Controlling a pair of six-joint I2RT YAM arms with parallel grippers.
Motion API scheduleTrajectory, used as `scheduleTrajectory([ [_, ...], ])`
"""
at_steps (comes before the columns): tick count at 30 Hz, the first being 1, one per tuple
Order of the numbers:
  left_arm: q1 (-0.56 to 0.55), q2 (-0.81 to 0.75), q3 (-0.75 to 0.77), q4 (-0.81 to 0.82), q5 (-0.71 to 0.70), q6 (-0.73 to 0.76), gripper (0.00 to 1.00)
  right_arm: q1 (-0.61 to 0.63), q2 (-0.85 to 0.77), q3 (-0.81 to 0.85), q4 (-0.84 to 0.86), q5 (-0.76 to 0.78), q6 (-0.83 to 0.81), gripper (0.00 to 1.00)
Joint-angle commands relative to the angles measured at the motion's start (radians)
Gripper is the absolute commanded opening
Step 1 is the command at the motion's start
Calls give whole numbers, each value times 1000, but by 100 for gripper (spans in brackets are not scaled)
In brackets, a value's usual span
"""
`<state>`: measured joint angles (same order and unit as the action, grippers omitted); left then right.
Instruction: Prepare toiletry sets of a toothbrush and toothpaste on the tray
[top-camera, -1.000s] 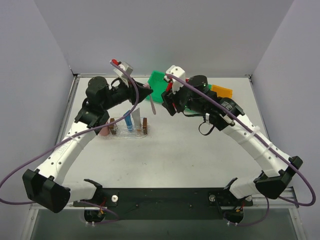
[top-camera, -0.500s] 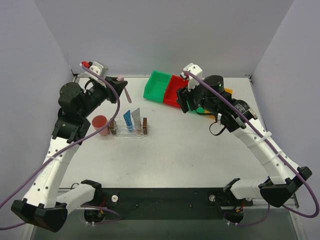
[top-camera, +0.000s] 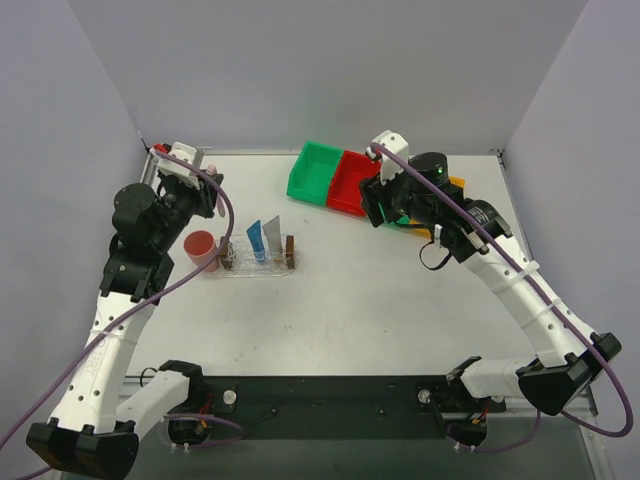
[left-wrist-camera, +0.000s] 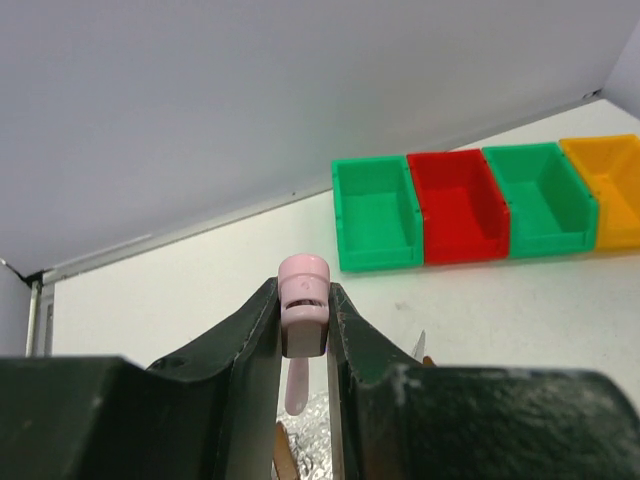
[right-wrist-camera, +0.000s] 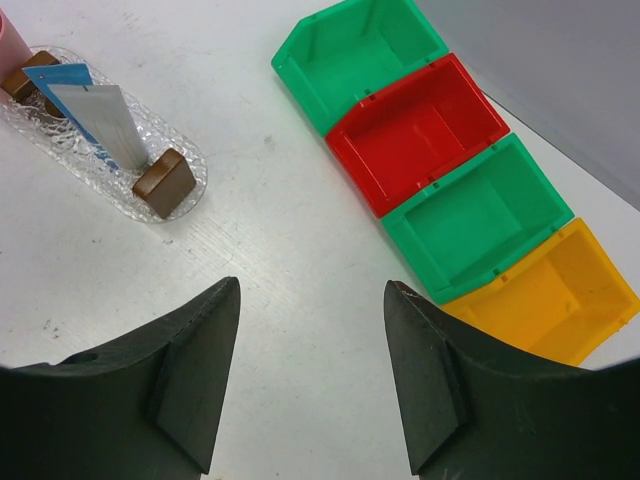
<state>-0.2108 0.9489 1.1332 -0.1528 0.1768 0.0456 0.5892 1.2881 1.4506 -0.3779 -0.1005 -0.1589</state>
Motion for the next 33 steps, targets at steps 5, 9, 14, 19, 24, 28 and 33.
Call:
scheduleTrajectory([
  [5,48,-15,-148,139,-13,-9,0,-20,-4,-21,33,-4,-1,55],
  [9,62,-18,-228,249,12,-41,0,-26,4,-32,36,-13,2,54],
  [14,76,-15,-315,351,36,-95,0,-32,7,-44,39,-28,7,54],
  [19,82,4,-346,412,53,-121,0,-38,8,-48,37,-33,12,54],
  [24,82,17,-371,437,62,-124,0,-45,11,-47,39,-41,15,54],
  [28,82,24,-380,441,64,-124,0,-48,19,-44,39,-48,21,54],
  [33,82,25,-391,441,69,-115,0,-49,25,-39,37,-53,25,54],
])
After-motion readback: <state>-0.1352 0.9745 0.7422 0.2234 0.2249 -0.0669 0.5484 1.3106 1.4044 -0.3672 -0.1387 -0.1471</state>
